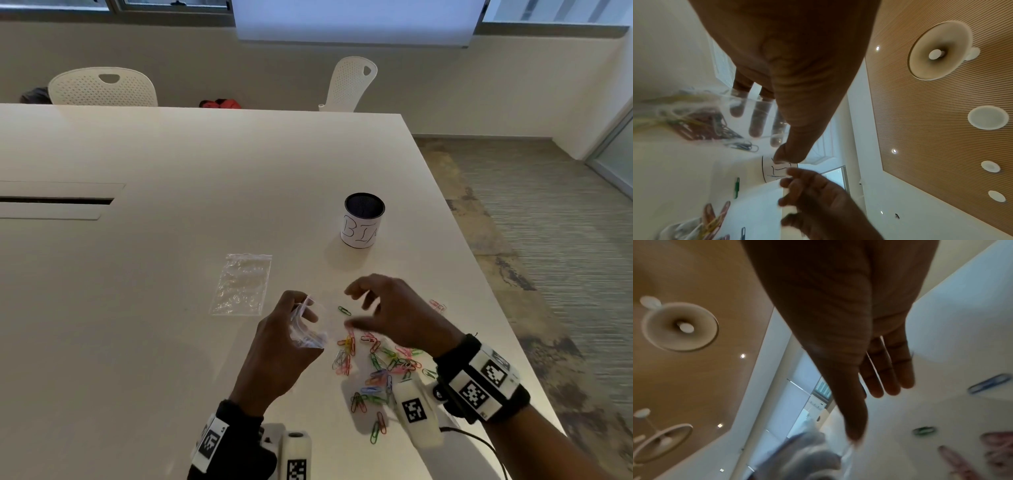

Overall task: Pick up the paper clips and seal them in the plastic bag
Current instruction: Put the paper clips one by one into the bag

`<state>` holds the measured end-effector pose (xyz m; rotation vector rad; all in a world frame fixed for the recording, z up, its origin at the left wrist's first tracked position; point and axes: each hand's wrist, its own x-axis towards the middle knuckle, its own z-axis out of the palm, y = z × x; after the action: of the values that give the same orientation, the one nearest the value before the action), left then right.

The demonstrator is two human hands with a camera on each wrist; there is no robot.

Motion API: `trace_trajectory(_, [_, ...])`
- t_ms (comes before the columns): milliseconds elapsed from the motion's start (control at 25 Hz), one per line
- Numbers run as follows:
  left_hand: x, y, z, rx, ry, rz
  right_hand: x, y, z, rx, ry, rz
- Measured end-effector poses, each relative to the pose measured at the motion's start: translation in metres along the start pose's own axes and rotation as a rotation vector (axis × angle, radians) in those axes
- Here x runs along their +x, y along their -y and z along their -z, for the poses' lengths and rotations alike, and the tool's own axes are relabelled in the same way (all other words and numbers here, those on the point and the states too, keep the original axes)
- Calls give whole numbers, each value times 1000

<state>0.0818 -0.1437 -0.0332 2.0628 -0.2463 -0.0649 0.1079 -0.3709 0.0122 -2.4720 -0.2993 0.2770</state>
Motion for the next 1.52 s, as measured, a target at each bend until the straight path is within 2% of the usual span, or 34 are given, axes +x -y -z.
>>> trace_trajectory(80, [-1, 1, 1, -4, -9, 4, -1, -10, -9, -153, 218, -57])
trace_trajectory(160, [-1, 1, 1, -3, -11, -1, -3, -14, -20, -233, 280, -51])
trace_trajectory(320, [-1, 0, 0, -16, -12, -2, 1, -15, -40, -337, 250, -15])
trace_trajectory(800, [0, 2, -1, -1, -15, -2, 9, -18, -52, -192, 100, 23])
trace_trajectory(1000, [1, 2, 0, -10, -19, -7, 8, -7, -65, -301, 106, 57])
trace_trajectory(1200, [2, 1, 1, -21, -15, -8, 11, -8, -67, -308, 59, 103])
trace_trajectory(1520, [3, 1, 1, -5, -4, -6, -12, -16, -49, -392, 154, 153])
